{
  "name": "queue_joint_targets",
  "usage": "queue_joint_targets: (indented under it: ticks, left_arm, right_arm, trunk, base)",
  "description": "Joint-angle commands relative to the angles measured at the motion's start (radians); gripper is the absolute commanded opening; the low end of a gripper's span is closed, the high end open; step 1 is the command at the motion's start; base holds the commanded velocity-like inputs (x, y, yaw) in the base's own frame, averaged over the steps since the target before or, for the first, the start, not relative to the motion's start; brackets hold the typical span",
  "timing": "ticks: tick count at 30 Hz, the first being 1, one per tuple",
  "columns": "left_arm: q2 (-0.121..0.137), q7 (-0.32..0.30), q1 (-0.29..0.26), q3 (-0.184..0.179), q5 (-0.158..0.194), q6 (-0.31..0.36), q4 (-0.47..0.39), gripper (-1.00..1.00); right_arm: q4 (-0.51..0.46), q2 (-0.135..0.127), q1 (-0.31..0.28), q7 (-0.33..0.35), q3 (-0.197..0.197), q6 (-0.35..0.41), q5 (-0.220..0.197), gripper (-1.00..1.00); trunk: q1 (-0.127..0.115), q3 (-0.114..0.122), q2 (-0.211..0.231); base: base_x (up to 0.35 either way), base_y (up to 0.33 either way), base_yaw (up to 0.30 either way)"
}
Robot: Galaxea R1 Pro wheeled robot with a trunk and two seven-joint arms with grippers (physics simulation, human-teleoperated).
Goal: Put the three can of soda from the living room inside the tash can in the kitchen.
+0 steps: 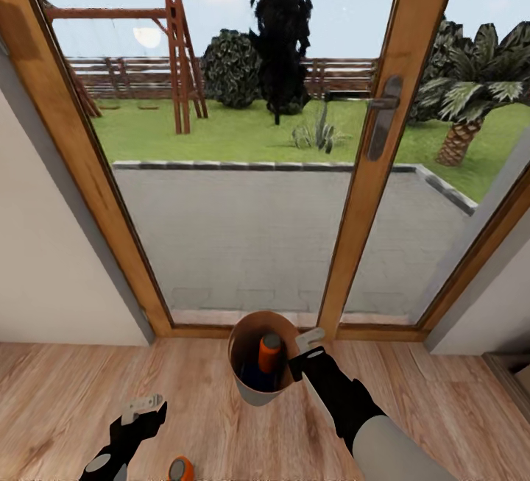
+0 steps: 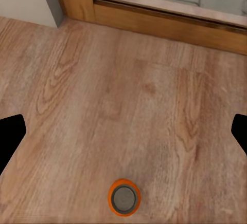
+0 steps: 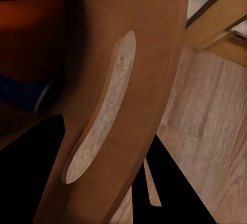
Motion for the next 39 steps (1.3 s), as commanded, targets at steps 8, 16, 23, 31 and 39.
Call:
queue_joint_targets:
  ticks: [8, 16, 23, 31, 39]
  left_arm:
    - [0.0, 0.0, 0.0, 0.0, 0.0, 0.0, 0.0, 1.0]
    - [0.0, 0.0, 0.0, 0.0, 0.0, 0.0, 0.0, 1.0]
    - [0.0, 0.0, 0.0, 0.0, 0.0, -0.001, 0.001, 1.0]
    - [0.0, 0.0, 0.0, 0.0, 0.0, -0.001, 0.001, 1.0]
    - [0.0, 0.0, 0.0, 0.0, 0.0, 0.0, 0.001, 1.0]
  right_arm:
    - [-0.001, 0.0, 0.0, 0.009, 0.0, -0.002, -0.001, -1.0]
    - [-0.001, 0.0, 0.0, 0.009, 0.0, -0.002, -0.001, -1.0]
    - [-0.001, 0.001, 0.0, 0.009, 0.0, -0.002, -0.002, -1.0]
    - [-0.001, 0.0, 0.0, 0.009, 0.0, -0.002, -0.002, -1.0]
    - [-0.001, 0.001, 0.0, 0.009, 0.0, -0.002, -0.002, -1.0]
  trunk:
    - [0.0, -0.013, 0.0]
    - [0.027, -0.047, -0.049]
    - [0.054, -0.08, -0.098]
    - [0.084, -0.118, -0.154]
    - [0.115, -0.156, -0.21]
  base:
    - [0.002, 0.0, 0.0]
    - [0.0, 0.0, 0.0]
    - [0.0, 0.0, 0.0]
    - [0.0, 0.0, 0.0]
    - [0.0, 0.0, 0.0]
